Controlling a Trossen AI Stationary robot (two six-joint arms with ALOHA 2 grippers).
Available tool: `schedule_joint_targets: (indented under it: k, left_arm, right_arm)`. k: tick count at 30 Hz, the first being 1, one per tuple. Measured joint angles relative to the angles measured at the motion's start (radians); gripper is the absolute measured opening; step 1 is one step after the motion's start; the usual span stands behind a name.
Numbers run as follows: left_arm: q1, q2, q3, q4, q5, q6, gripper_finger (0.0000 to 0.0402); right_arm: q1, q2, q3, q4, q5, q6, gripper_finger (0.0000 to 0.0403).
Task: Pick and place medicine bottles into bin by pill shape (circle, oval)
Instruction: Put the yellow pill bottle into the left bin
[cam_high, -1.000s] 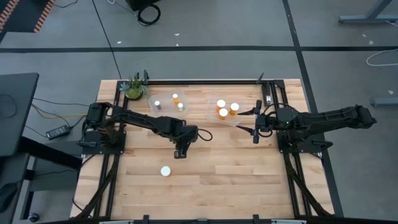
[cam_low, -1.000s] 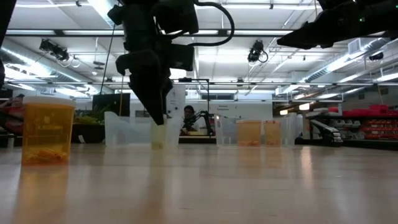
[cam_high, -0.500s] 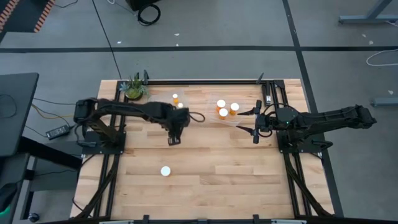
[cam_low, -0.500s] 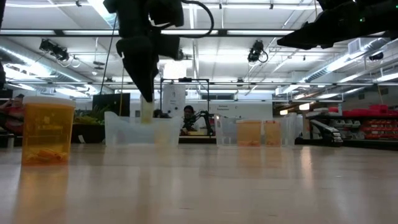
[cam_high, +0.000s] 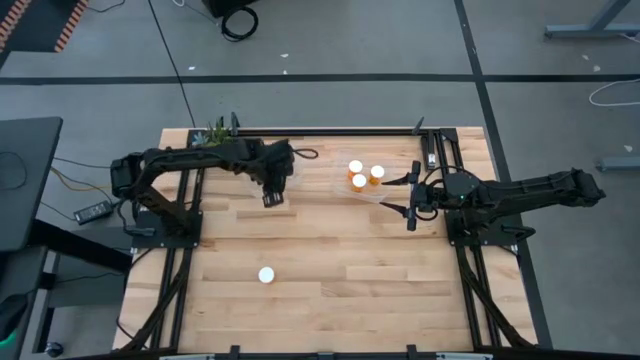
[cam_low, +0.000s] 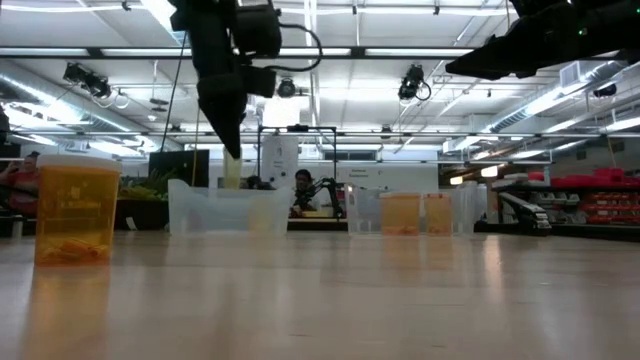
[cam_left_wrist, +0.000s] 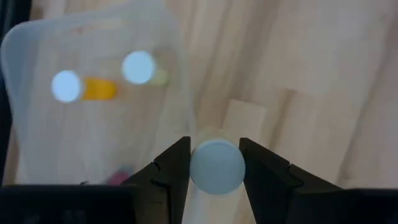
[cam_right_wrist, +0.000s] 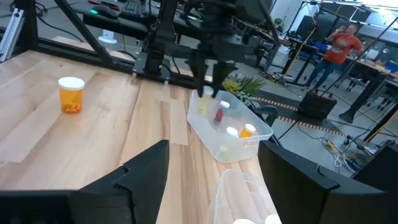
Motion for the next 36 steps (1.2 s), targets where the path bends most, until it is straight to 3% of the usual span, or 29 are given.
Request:
schedule_joint_targets:
  k: [13, 18, 27, 36]
  left_arm:
    - [0.173, 0.002, -0.001, -0.032, 0.021, 0.04, 0.0137]
    - [0.18, 0.016, -0.001, -0.013, 0.031, 0.044, 0.0149]
    - [0.189, 0.105, -0.002, 0.08, 0.032, 0.108, 0.0131]
    - [0.241, 0.206, -0.002, 0.113, 0.041, 0.135, 0.0154]
  right_arm:
    - [0.0, 0.0, 0.0, -0.001, 0.0, 0.0, 0.0254]
    - [0.0, 0.0, 0.0, -0.001, 0.0, 0.0, 0.0254]
    - [0.0, 0.0, 0.0, -0.002, 0.0, 0.0, 0.0254]
    - [0.0, 0.0, 0.0, -0.002, 0.0, 0.0, 0.0254]
